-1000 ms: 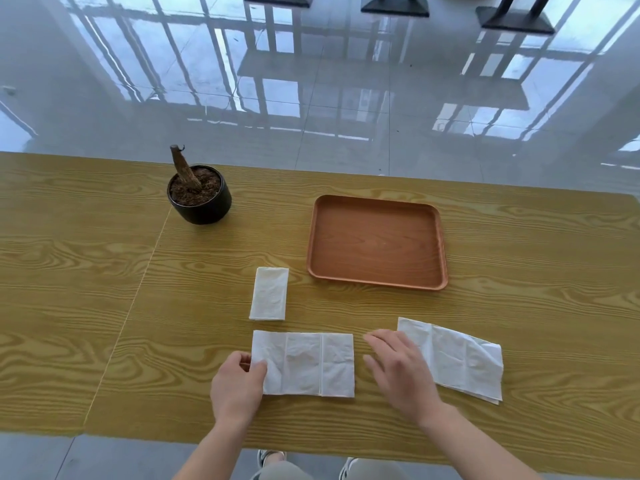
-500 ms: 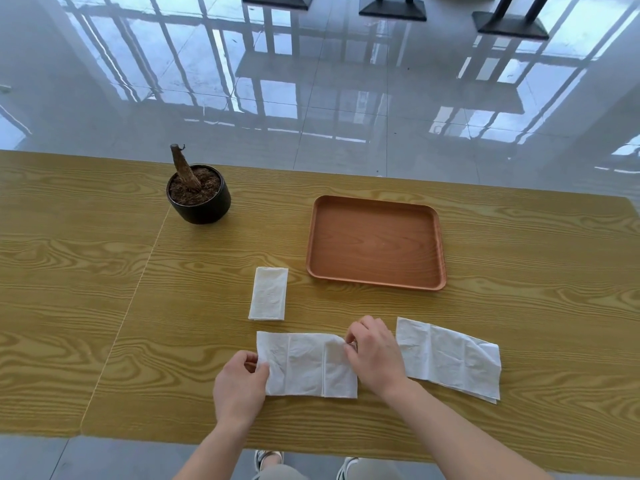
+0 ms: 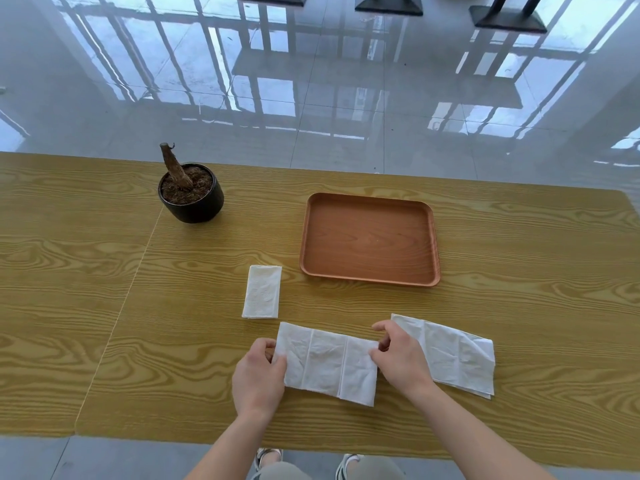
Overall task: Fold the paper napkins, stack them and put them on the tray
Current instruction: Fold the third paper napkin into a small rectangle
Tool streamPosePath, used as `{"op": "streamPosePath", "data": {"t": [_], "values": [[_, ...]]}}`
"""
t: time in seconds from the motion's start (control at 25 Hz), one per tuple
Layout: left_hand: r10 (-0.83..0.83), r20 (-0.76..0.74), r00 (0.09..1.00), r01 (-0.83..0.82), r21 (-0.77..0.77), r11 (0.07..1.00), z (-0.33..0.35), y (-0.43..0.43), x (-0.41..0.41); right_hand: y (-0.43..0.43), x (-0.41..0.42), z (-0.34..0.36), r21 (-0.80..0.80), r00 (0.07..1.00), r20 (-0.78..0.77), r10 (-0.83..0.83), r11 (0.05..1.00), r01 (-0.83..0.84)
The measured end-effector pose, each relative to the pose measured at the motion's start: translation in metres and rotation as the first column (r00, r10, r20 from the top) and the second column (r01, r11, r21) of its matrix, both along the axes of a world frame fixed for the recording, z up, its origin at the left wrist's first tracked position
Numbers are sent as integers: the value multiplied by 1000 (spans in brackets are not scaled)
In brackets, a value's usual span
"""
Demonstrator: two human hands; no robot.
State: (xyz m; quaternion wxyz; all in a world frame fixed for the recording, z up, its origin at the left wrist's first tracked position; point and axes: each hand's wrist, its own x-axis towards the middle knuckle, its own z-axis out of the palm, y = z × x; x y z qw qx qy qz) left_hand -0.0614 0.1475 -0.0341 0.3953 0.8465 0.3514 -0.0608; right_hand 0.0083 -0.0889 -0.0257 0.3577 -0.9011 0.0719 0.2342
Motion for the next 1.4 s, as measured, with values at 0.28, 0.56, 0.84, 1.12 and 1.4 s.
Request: {"op": "streamPosePath", "data": {"t": [0.28, 0.56, 0.84, 1.12, 1.4], "values": [[-222, 151, 963, 195, 175, 965, 5, -9, -9, -5, -8, 11, 118, 987, -110, -117, 984, 130], [-670, 200, 715, 663, 111, 740, 7, -47, -51, 2, -9, 25, 410, 907, -313, -281, 822, 396], [-375, 324, 869, 366, 92, 926, 14, -75, -39, 2, -10, 28, 478, 917, -338, -213, 801, 362], [3, 162, 987, 58, -369, 928, 7, -62, -46, 3, -2, 8, 161, 966, 27, 257, 953, -258], [205, 53, 977, -174, -344, 923, -1, -54, -45, 23, -5, -10, 112, 982, 40, 184, 976, -188]]}}
